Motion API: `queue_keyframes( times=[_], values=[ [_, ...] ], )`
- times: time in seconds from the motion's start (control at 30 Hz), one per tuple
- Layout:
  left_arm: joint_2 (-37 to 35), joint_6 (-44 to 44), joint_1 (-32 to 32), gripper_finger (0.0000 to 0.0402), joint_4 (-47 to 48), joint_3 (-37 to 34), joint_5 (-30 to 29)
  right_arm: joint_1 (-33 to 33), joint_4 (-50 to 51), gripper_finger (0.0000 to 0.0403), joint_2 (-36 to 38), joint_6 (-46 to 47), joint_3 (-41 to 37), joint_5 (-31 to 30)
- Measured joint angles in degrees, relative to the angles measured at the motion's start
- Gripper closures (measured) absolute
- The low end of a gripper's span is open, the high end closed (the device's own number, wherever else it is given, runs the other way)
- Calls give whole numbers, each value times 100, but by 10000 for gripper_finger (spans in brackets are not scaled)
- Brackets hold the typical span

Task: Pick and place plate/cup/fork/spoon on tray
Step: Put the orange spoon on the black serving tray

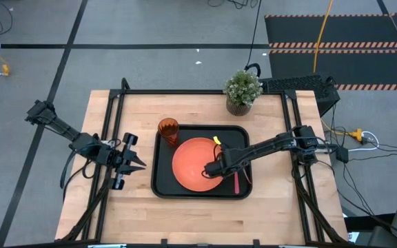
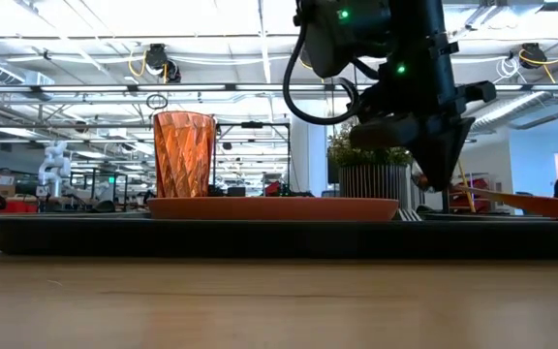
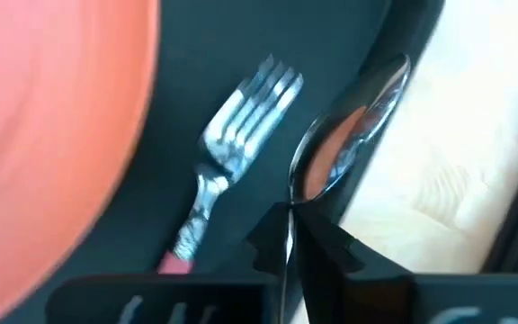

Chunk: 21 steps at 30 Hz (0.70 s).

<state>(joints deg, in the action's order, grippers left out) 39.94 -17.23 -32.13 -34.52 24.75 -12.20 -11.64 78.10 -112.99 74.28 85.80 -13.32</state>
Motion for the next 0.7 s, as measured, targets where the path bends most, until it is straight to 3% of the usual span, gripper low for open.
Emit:
queue_keyframes(
  times=[0.43, 0.7],
  values=[
    [0, 20, 0, 360, 2, 0, 1, -44, -203, 280, 0, -10, 0, -351],
    [0, 20, 1, 360, 2, 0, 1, -73, -184, 255, 0, -11, -40, -629]
  ],
)
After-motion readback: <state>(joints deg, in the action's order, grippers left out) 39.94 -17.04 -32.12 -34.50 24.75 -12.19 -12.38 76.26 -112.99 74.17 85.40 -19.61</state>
